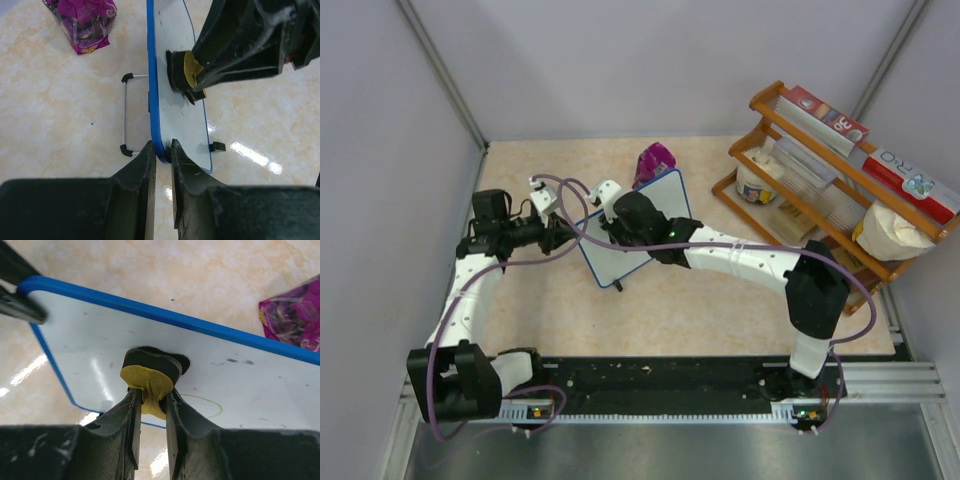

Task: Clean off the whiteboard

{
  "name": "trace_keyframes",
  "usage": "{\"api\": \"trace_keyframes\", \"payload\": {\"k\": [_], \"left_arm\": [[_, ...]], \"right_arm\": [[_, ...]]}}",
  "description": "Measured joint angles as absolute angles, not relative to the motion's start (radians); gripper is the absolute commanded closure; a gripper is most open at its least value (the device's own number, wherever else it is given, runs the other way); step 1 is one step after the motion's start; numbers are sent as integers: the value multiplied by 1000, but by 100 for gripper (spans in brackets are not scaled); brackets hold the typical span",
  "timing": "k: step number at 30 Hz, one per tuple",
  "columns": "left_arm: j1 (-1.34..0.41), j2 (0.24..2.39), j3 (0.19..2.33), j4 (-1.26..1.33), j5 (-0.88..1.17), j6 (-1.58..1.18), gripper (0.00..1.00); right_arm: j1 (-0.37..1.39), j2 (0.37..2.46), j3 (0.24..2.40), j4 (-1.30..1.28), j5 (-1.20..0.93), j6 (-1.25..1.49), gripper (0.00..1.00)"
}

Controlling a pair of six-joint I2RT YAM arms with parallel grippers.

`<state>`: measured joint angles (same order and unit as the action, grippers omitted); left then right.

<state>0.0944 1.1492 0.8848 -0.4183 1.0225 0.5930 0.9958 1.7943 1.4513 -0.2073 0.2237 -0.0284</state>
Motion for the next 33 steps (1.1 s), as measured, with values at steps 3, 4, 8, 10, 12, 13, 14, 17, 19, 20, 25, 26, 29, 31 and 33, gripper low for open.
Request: {"api": "trace_keyframes", "payload": {"k": [3, 4, 8, 10, 12, 13, 14, 17, 19, 20, 25, 26, 29, 31, 33], "left_arm": [[93, 1149, 885, -418, 1029, 593, 100], [93, 1150, 885, -418, 1030, 593, 100], [93, 1150, 885, -418, 1031, 593, 100], [93, 1150, 885, -417, 1029, 593, 100], [93, 1150, 885, -417, 1029, 594, 100], [93, 1150, 885, -416, 1029, 594, 100], [93, 1150, 885, -416, 1028, 594, 100], [93, 1150, 885, -416, 1027, 594, 100], [93, 1150, 885, -416, 1025, 594, 100], [93, 1150, 885, -416, 1024, 594, 100], [92, 1150, 886, -417, 1025, 594, 100], [92, 1150, 886, -418, 1026, 594, 100], [91, 1150, 886, -419, 1028, 594, 100], [92, 1150, 886, -418, 1025, 594, 100], [92, 1150, 886, -418, 1023, 594, 100]], "right_arm": [[1016, 1796, 1454, -208, 203, -23, 100], [1019, 1797, 1456, -207, 199, -22, 100], [1023, 1808, 1465, -202, 198, -25, 100], [1023, 1811, 1468, -202, 205, -30, 100], [1023, 1811, 1469, -202, 220, -39, 100], [1023, 1811, 1469, -202, 226, -44, 100], [1022, 1811, 1469, -202, 231, -50, 100], [1019, 1811, 1472, -202, 235, -64, 100], [1018, 1811, 1475, -202, 236, -69, 100], [1018, 1811, 1477, -202, 236, -71, 100], [1018, 1811, 1525, -221, 252, -81, 100], [1018, 1811, 1538, -221, 255, -83, 100], [1025, 1815, 1586, -225, 267, -87, 100], [1030, 1826, 1621, -226, 273, -87, 100], [1036, 1834, 1637, -230, 279, -86, 100]]}}
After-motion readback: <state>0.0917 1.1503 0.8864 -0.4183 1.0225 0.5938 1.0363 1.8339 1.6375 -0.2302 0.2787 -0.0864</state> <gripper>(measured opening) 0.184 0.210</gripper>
